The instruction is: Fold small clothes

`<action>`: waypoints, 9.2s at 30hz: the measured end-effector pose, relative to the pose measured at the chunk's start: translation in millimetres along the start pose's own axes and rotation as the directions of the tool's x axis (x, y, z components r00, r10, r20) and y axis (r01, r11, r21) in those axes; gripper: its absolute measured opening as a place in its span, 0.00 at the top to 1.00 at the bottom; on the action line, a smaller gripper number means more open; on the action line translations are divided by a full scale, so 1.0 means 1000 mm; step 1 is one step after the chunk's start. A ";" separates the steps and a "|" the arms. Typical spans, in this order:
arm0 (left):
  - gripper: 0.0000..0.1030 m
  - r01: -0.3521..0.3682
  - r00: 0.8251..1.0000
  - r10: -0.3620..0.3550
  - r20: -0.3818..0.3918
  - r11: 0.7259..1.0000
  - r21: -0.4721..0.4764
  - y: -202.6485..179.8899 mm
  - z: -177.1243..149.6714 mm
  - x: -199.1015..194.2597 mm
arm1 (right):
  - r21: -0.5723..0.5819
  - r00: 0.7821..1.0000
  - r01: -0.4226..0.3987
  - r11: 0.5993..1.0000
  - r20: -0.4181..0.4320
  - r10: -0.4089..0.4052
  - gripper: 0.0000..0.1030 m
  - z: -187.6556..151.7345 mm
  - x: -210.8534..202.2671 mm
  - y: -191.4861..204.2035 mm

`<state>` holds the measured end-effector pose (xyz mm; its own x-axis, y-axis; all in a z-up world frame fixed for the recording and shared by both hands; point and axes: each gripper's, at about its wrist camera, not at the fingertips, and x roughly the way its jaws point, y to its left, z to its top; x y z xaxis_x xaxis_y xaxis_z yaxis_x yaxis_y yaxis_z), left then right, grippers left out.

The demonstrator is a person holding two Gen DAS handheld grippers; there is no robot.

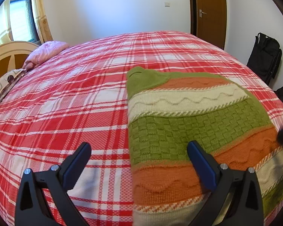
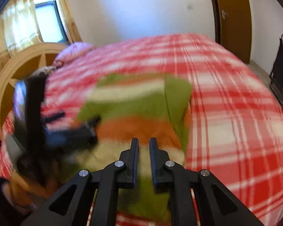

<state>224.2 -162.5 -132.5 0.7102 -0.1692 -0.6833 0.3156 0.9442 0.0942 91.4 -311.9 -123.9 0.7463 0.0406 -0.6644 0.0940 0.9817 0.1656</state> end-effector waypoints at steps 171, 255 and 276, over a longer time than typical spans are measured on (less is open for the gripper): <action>0.65 0.335 0.929 -0.352 -0.113 0.930 -0.150 0.027 0.013 -0.017 | 0.165 0.983 -0.179 0.970 0.075 0.169 0.68 0.009 -0.003 0.020; 0.04 0.425 0.894 -0.410 -0.182 0.904 0.052 -0.171 0.026 -0.039 | 0.488 0.865 0.252 0.836 0.274 -0.421 0.68 -0.055 -0.194 -0.130; 0.00 0.426 0.892 -0.413 -0.184 0.904 0.037 -0.190 0.019 -0.007 | 0.431 0.927 0.288 0.855 0.098 -0.362 0.94 -0.056 -0.109 -0.152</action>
<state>171.0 -345.6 -131.8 0.3874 -0.4886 -0.7818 0.6112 0.7709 -0.1789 -40.9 -455.6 -117.5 0.7224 -0.3355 -0.6046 0.5792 0.7712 0.2640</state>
